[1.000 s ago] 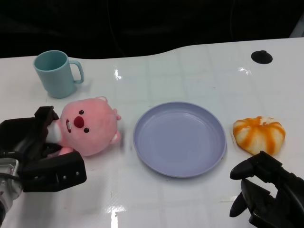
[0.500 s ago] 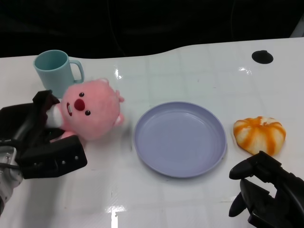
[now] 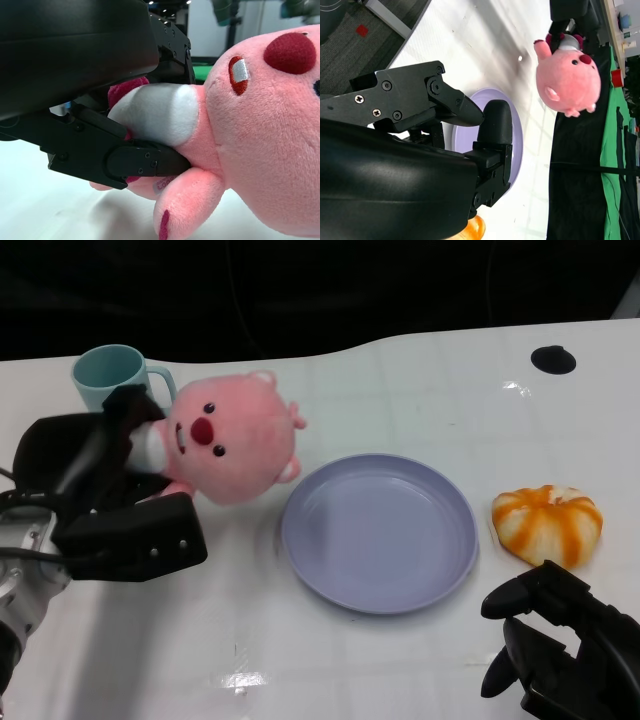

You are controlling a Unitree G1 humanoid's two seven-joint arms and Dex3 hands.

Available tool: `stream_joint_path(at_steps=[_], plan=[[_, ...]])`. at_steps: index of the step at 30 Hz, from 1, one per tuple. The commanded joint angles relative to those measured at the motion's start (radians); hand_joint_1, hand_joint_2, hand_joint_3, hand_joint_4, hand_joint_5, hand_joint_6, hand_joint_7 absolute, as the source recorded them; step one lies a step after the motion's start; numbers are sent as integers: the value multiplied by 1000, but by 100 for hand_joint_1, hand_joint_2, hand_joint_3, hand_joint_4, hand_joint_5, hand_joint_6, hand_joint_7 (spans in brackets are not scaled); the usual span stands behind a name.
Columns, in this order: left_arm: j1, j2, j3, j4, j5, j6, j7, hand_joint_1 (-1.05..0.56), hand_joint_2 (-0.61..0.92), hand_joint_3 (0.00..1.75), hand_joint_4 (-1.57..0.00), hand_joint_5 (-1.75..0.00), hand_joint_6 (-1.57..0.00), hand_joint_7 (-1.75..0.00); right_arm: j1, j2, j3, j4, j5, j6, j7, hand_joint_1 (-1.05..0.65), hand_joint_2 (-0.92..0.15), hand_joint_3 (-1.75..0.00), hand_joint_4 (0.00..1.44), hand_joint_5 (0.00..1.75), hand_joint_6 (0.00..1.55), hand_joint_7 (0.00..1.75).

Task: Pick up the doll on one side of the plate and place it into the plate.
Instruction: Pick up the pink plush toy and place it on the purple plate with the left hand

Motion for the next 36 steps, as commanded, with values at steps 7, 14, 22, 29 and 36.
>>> stream_joint_path(at_steps=[7,14,22,29,36], plan=[[-21,-64,-1,-166,12,63,-109,-18,58,87,-88,-175,-68,-175,-4,-14,-20,-16,12,2,4,-27,-92,-68,46,175,33,167],[-39,-124,-13,-218,20,78,-162,-15,50,112,-92,-175,-72,-175,0,-24,-3,-21,-6,-6,8,-28,-92,-68,48,175,35,167],[-55,-185,-34,-209,27,52,-177,-16,42,115,-91,-175,-69,-175,1,-23,3,-25,-9,-3,8,-27,-92,-68,49,175,37,167],[-85,-245,-69,-163,41,49,-179,-16,50,104,-93,-175,-72,-175,9,-23,13,-37,-19,-6,6,-27,-92,-67,49,175,37,166],[-118,-285,-101,-112,58,65,-196,-17,50,107,-95,-175,-72,-175,9,-24,24,-43,-27,-11,5,-26,-92,-68,49,175,38,167]])
